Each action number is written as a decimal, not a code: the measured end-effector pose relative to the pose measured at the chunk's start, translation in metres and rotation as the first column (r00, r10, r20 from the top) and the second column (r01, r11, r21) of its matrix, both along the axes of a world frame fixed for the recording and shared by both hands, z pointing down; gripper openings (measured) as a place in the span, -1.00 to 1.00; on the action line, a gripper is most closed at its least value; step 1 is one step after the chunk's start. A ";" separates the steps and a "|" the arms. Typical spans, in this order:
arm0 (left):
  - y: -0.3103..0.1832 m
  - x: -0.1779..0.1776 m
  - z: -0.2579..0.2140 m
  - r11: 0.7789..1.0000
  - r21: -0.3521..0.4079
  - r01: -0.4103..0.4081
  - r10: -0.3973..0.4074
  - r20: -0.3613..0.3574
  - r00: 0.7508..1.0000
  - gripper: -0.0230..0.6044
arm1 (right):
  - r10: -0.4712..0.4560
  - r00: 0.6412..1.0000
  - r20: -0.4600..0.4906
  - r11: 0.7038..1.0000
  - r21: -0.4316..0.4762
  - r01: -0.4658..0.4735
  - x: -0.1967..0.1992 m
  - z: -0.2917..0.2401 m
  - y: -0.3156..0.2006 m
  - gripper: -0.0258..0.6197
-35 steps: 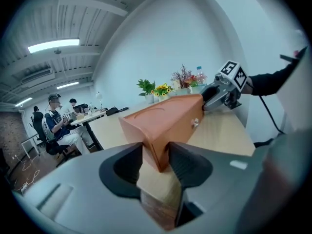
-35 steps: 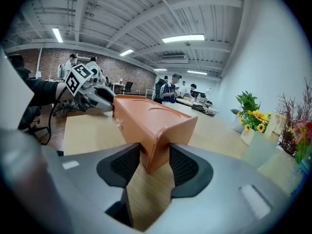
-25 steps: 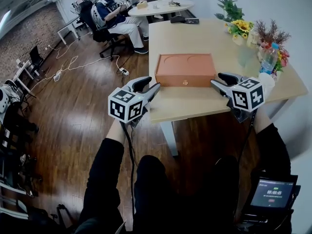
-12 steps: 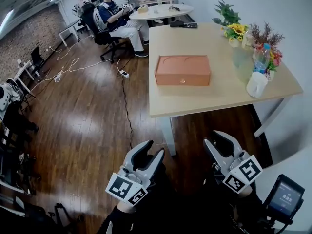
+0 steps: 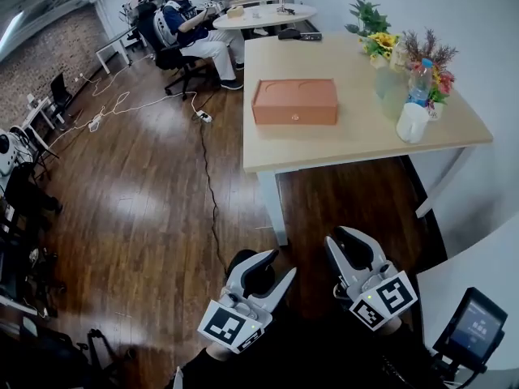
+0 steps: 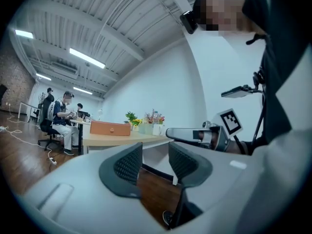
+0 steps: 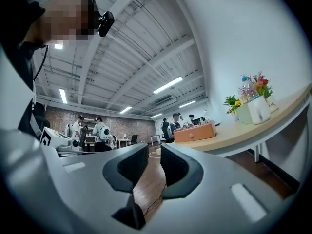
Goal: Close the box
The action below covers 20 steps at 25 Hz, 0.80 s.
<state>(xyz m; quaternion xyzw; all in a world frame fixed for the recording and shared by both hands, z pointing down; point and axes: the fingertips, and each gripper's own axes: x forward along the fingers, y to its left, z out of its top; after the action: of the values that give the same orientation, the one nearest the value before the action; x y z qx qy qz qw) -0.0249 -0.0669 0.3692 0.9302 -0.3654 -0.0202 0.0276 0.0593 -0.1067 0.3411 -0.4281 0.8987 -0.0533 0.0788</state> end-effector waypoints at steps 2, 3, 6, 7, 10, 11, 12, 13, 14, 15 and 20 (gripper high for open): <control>0.007 -0.001 -0.006 0.999 0.035 0.005 -0.005 0.012 1.000 -0.45 | 0.014 1.000 0.011 1.000 0.020 -0.014 0.003 -0.007 0.005 -0.67; 0.007 -0.002 -0.009 0.999 0.048 0.010 -0.010 0.017 1.000 -0.45 | 0.021 1.000 0.014 0.999 0.029 -0.022 0.004 -0.010 0.006 -0.67; 0.002 -0.009 -0.015 0.997 0.067 0.034 -0.035 -0.001 0.999 -0.45 | 0.043 0.999 0.006 0.998 0.046 -0.043 0.008 -0.012 0.005 -0.72; 0.000 -0.013 -0.017 0.997 0.068 0.046 -0.045 -0.010 0.999 -0.45 | 0.047 0.999 0.001 0.998 0.046 -0.047 0.008 -0.011 0.005 -0.73; -0.006 -0.026 -0.019 0.994 0.062 0.085 -0.083 -0.033 0.996 -0.45 | 0.047 0.999 -0.016 0.998 0.045 -0.046 0.002 -0.008 0.006 -0.73; -0.007 -0.031 -0.018 0.993 0.058 0.099 -0.097 -0.041 0.994 -0.45 | 0.043 0.999 -0.023 0.998 0.045 -0.042 -0.001 -0.007 0.007 -0.73; -0.009 -0.035 -0.018 0.992 0.053 0.112 -0.109 -0.048 0.993 -0.45 | 0.039 0.999 -0.030 0.998 0.044 -0.038 -0.004 -0.006 0.008 -0.73; -0.010 -0.039 -0.017 0.991 0.047 0.123 -0.120 -0.055 0.991 -0.45 | 0.035 0.999 -0.035 0.999 0.042 -0.034 -0.007 -0.004 0.009 -0.73; -0.011 -0.042 -0.016 0.991 0.042 0.131 -0.128 -0.059 0.990 -0.45 | 0.032 0.999 -0.040 0.999 0.040 -0.031 -0.009 -0.003 0.009 -0.73; -0.011 -0.044 -0.014 0.990 0.038 0.136 -0.133 -0.062 0.989 -0.45 | 0.031 0.999 -0.044 0.999 0.039 -0.030 -0.011 -0.002 0.010 -0.73; -0.011 -0.044 -0.012 0.990 0.043 0.132 -0.129 -0.055 0.990 -0.46 | 0.039 0.998 -0.051 0.999 0.032 -0.037 -0.014 0.001 0.009 -0.77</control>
<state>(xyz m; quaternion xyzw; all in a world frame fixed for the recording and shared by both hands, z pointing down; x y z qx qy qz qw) -0.0687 -0.0783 0.3574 0.9039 -0.4241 -0.0546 0.0141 0.0449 -0.0977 0.3416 -0.4451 0.8928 -0.0267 0.0634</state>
